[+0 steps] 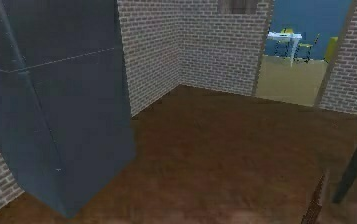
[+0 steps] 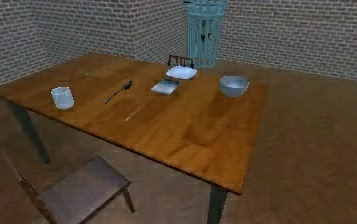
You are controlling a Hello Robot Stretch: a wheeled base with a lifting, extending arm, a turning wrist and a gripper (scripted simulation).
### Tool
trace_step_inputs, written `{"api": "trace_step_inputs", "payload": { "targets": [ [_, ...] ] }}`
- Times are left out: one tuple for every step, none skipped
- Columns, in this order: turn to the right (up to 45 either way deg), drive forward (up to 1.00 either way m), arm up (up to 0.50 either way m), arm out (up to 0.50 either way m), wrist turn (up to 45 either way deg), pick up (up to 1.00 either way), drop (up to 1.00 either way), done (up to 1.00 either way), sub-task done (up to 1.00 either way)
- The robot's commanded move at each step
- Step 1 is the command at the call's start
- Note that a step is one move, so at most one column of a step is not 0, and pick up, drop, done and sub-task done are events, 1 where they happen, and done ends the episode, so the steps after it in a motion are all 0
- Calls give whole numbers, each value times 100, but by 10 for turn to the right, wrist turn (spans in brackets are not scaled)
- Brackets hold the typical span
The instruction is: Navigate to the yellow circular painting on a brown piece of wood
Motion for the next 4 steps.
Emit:
{"api": "trace_step_inputs", "payload": {
  "targets": [
    [-60,0,0,0,0,0,0,0,0],
    [0,50,0,0,0,0,0,0,0],
    [390,0,0,0,0,0,0,0,0],
    [0,100,0,0,0,0,0,0,0]
  ]
}}
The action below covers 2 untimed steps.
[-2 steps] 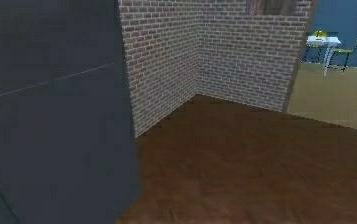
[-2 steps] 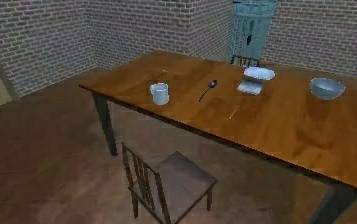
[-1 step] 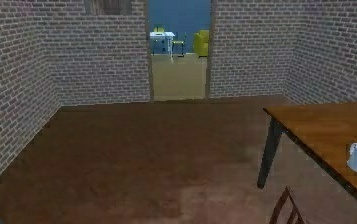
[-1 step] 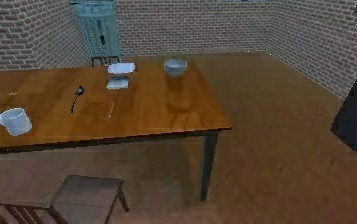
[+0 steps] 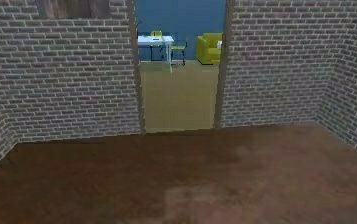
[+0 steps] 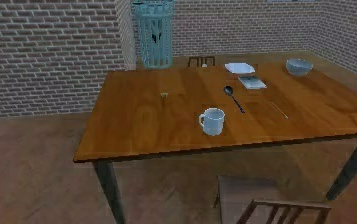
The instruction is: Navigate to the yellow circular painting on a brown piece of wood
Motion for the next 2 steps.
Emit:
{"api": "trace_step_inputs", "payload": {
  "targets": [
    [0,100,0,0,0,0,0,0,0],
    [30,0,0,0,0,0,0,0,0]
  ]
}}
